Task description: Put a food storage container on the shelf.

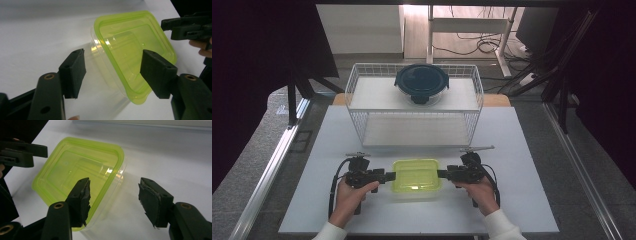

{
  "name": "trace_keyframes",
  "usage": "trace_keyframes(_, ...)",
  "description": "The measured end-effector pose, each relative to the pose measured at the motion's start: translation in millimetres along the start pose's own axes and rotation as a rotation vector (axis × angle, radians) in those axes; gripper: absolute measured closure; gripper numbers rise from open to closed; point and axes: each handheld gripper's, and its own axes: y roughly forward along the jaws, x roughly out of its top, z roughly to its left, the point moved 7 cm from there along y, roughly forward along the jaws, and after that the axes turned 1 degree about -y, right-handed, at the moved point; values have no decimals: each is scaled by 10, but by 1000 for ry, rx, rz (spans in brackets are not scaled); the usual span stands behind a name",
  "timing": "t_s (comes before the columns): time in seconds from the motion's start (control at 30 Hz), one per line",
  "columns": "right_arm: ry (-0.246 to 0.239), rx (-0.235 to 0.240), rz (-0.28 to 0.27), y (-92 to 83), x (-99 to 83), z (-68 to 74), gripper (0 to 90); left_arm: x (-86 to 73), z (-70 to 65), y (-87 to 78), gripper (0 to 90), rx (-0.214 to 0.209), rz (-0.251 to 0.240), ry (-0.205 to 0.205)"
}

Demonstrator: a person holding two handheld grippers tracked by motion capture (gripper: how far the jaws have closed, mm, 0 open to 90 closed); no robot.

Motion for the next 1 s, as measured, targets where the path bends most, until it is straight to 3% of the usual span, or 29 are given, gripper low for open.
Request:
trace_keyframes(0.5, 55, 82, 9, 121, -34, 52, 500, -47, 36, 146, 454, -105, 23, -98)
trace_keyframes(0.57, 83, 99, 14, 136, -44, 44, 530, -66, 30, 173, 476, -137, 38, -112)
trace_keyframes(0.77, 144, 136, 5, 147, -51, 24, 619, -81, 1, 194, 584, -147, 45, -107)
trace_keyframes(0.87, 180, 139, 11, 154, -74, -7, 681, -93, 7, 198, 648, -167, 29, -151)
trace_keyframes(1.0, 221, 152, -3, 117, -84, -24, 740, -83, 6, 165, 730, -188, 10, -163)
